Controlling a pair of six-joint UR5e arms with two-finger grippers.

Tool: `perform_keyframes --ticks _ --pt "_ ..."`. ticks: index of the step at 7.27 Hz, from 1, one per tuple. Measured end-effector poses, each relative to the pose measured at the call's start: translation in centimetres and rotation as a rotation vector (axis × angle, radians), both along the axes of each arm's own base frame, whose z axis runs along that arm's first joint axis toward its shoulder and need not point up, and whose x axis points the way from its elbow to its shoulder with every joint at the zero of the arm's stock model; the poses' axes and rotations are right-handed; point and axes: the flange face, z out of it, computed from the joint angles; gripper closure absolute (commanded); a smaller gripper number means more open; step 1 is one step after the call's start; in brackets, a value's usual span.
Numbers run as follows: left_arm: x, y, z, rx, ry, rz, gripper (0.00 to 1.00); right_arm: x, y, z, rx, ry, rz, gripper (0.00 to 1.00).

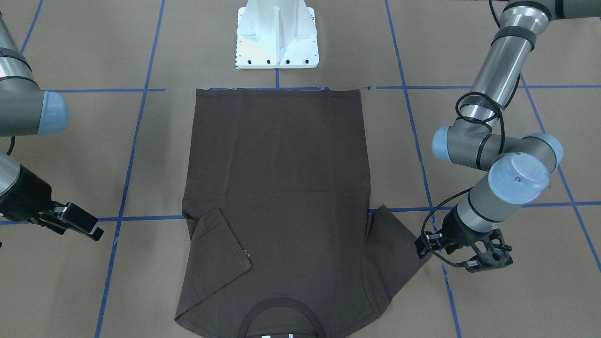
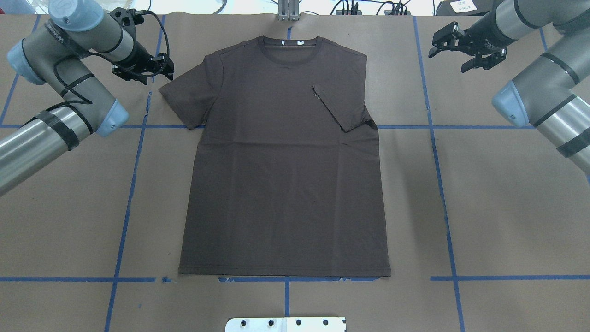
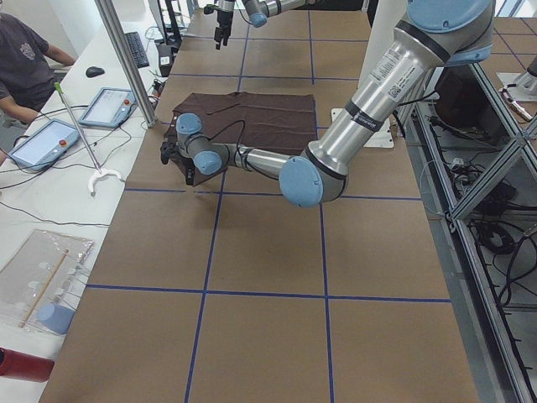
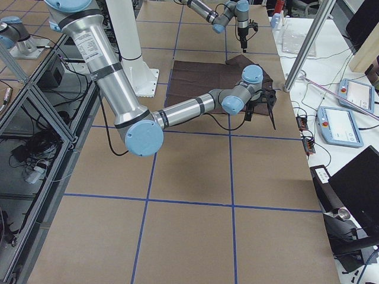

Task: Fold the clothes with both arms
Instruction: 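Withdraw the right gripper while the left gripper reaches the other sleeve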

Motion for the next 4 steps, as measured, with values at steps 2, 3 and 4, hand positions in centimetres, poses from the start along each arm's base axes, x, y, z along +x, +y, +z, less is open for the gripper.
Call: perform_keyframes --ticks 2,3,4 --pt "1.57 0.34 0.26 0.008 -0.02 -0.004 0.33 0.0 0.19 0.39 -0.003 0.005 0.002 0.0" --pt "1.82 0.44 0.46 0.008 -0.025 -0.004 0.35 0.0 0.27 0.24 -0.002 0.003 0.003 0.0" --pt "1.92 0.5 0.82 0.004 -0.03 -0.004 0.36 0.0 0.33 0.12 -0.003 0.0 0.004 0.0"
